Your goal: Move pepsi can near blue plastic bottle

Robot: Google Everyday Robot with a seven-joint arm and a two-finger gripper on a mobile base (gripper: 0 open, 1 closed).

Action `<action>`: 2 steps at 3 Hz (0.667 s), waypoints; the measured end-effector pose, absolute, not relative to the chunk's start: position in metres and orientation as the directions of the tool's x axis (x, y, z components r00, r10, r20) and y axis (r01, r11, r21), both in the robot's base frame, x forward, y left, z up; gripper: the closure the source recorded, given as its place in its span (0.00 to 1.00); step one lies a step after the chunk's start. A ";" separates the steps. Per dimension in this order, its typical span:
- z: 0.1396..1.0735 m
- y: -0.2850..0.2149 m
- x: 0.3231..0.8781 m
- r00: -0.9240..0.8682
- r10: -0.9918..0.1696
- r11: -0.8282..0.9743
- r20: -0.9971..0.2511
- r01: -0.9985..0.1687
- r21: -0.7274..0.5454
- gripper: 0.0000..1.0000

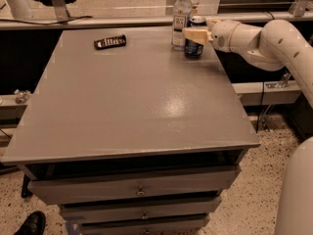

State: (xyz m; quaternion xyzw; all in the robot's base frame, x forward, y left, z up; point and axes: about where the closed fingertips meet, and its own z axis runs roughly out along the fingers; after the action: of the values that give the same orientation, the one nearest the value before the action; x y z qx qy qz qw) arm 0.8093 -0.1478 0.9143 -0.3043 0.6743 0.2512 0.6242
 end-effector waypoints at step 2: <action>0.908 -0.147 0.802 -0.039 -0.102 0.674 -0.994 -0.737 -0.041 0.00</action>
Offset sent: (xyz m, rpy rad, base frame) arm -0.0154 -0.0066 -0.0095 -0.0085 0.0094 0.0226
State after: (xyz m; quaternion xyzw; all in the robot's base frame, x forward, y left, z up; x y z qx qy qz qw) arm 0.8017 -0.1473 0.9084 -0.3116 0.6735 0.2562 0.6193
